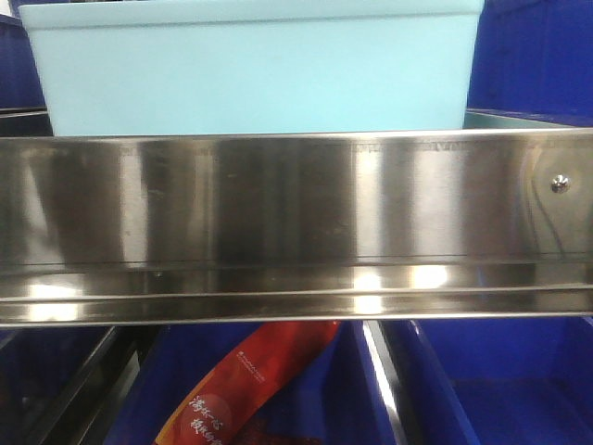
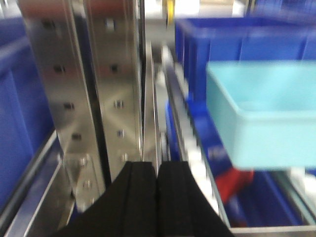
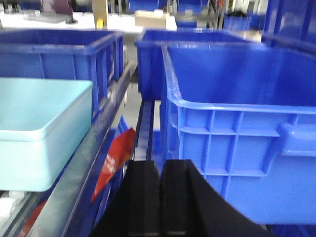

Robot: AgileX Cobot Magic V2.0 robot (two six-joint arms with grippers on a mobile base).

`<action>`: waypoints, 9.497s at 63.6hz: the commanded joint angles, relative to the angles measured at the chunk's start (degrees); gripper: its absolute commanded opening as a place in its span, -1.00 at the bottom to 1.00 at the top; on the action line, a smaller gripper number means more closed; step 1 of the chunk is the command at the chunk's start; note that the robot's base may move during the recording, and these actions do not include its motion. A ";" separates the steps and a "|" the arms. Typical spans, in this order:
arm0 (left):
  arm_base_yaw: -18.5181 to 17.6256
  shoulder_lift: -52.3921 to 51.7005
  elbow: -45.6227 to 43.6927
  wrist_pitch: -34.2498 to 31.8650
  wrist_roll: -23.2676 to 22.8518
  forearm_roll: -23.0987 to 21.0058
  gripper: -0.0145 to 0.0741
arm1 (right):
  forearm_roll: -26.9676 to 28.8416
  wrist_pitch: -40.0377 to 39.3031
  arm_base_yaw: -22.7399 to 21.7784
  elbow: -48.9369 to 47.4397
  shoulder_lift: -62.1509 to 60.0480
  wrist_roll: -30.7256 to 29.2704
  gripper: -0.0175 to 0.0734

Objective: Fetch blue bin and place on conveyor start

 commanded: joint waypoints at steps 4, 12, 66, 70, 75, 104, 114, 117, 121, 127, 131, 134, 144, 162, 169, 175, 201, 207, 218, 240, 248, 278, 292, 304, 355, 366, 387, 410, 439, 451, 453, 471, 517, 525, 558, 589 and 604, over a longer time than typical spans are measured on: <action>-0.33 4.69 -3.06 0.46 -0.68 0.05 -0.92 | 0.22 4.05 -0.30 -5.99 5.79 -0.13 -0.97; -0.33 5.91 -3.06 -3.25 -0.68 0.05 -0.92 | 1.52 3.70 -0.30 -7.91 8.03 -0.13 -0.97; -5.28 29.71 -23.07 0.02 17.76 -24.13 -0.92 | 19.22 8.90 2.49 -22.74 29.15 -8.92 -0.96; -8.47 32.30 -25.01 0.02 17.76 -23.21 -0.92 | 19.22 8.90 5.39 -25.25 31.93 -8.92 -0.96; -12.72 35.95 -27.11 -0.22 17.59 -21.15 -0.92 | 19.12 8.90 9.79 -27.74 35.06 -8.92 -0.96; -29.07 56.20 -43.07 8.31 -29.25 17.40 -0.92 | -12.02 17.73 24.83 -42.85 55.95 24.76 -0.92; -27.79 61.15 -46.43 10.78 -31.62 16.78 -0.92 | -15.00 24.89 24.83 -51.69 64.15 26.82 -0.92; -27.20 62.44 -47.11 10.78 -31.62 16.11 -0.92 | -15.00 26.06 24.83 -54.20 66.50 26.82 -0.92; -26.33 63.60 -47.82 10.78 -31.62 14.78 -0.92 | -15.00 27.32 24.83 -56.75 68.98 26.82 -0.92; -24.60 65.69 -48.29 10.78 -31.62 13.48 -0.91 | -15.00 28.24 24.83 -60.68 72.70 26.82 -0.92; -23.73 66.89 -48.84 11.24 -31.62 13.20 -0.80 | -15.00 28.13 24.83 -62.45 74.52 26.82 -0.91; -22.96 67.86 -49.51 11.84 -30.95 11.98 -0.67 | -15.00 28.01 24.83 -63.76 75.49 26.82 -0.80; -22.00 70.93 -52.16 13.91 -27.93 11.42 -0.08 | -15.00 28.01 24.58 -66.08 78.13 26.71 -0.16; -21.57 77.78 -59.06 18.47 -27.07 11.61 0.04 | -11.94 28.84 21.03 -66.32 80.94 25.80 -0.12; -19.99 79.19 -60.07 18.87 -27.07 9.81 0.04 | -11.25 29.01 20.78 -66.32 82.64 23.44 -0.12; -18.33 79.83 -60.07 18.97 -25.58 6.78 0.04 | -11.25 29.01 20.78 -66.32 83.76 23.44 -0.12; -17.54 83.79 -60.07 18.27 -22.59 5.57 0.04 | -11.12 29.22 18.99 -66.35 85.86 23.44 -0.12; -17.54 84.69 -60.07 18.07 -22.59 5.76 0.04 | -10.20 29.20 19.10 -66.35 86.58 23.44 -0.12; -17.54 85.94 -60.07 17.95 -22.59 6.20 0.04 | -10.21 28.69 19.34 -66.35 87.74 23.44 -0.12; -17.54 86.06 -59.97 17.95 -22.59 7.49 -0.07 | -10.32 27.63 19.34 -66.35 88.52 23.44 -0.12; -17.54 86.06 -59.97 18.10 -22.59 10.53 -0.08 | -10.32 27.26 19.34 -66.35 88.53 23.44 -0.12; -17.40 86.06 -59.21 16.68 -22.59 8.14 -0.08 | -10.32 27.04 19.34 -66.35 89.34 23.44 -0.12; -17.40 86.08 -56.99 15.32 -22.59 8.14 -0.08 | -10.43 26.94 19.34 -66.35 89.33 23.44 -0.12; -17.40 86.08 -56.59 15.43 -22.59 8.14 -0.08 | -10.41 26.46 19.34 -66.35 89.33 23.44 -0.12; -17.93 86.08 -56.71 17.07 -22.59 8.14 -0.83 | -10.41 26.77 19.34 -66.35 89.33 23.44 -0.98; -19.82 84.77 -56.80 17.07 -25.22 10.34 -0.92 | -11.43 29.94 19.60 -68.03 89.33 24.21 -0.97; -24.36 77.65 -57.01 18.77 -29.62 16.51 -0.92 | -13.65 32.31 22.78 -74.82 85.37 24.72 -0.97; -24.46 71.69 -64.37 18.79 -30.26 16.74 -0.92 | -19.00 32.68 27.10 -81.85 80.30 25.51 -0.97; -24.71 71.69 -67.40 15.18 -29.48 17.21 -0.92 | -19.92 33.07 27.13 -85.11 79.83 24.22 -0.97; -24.71 71.69 -67.40 13.75 -26.81 18.06 -0.92 | -20.01 30.74 27.13 -85.16 79.20 24.09 -0.97; -24.71 71.69 -67.40 13.60 -26.81 18.45 -0.92 | -20.01 30.63 27.13 -85.16 79.08 24.09 -0.97; -24.71 71.69 -67.40 10.61 -26.81 19.73 -0.92 | -21.58 26.96 27.13 -85.16 78.69 24.09 -0.97; -24.71 71.69 -67.40 6.45 -26.81 20.83 -0.92 | -21.58 27.04 27.13 -85.16 78.69 24.09 -0.97; -24.71 71.69 -67.40 6.05 -26.81 20.83 -0.92 | -21.58 27.04 27.13 -85.16 78.69 24.09 -0.97; -24.71 71.69 -67.40 6.05 -26.81 20.83 -0.92 | -21.58 26.88 27.13 -85.16 78.69 24.09 -0.97; -24.71 71.69 -67.40 6.05 -26.81 20.83 -0.92 | -21.47 26.75 27.13 -85.16 78.69 24.09 -0.97; -24.71 71.69 -67.40 6.05 -26.81 20.83 -0.92 | -21.36 24.35 27.23 -85.16 78.69 24.09 -0.97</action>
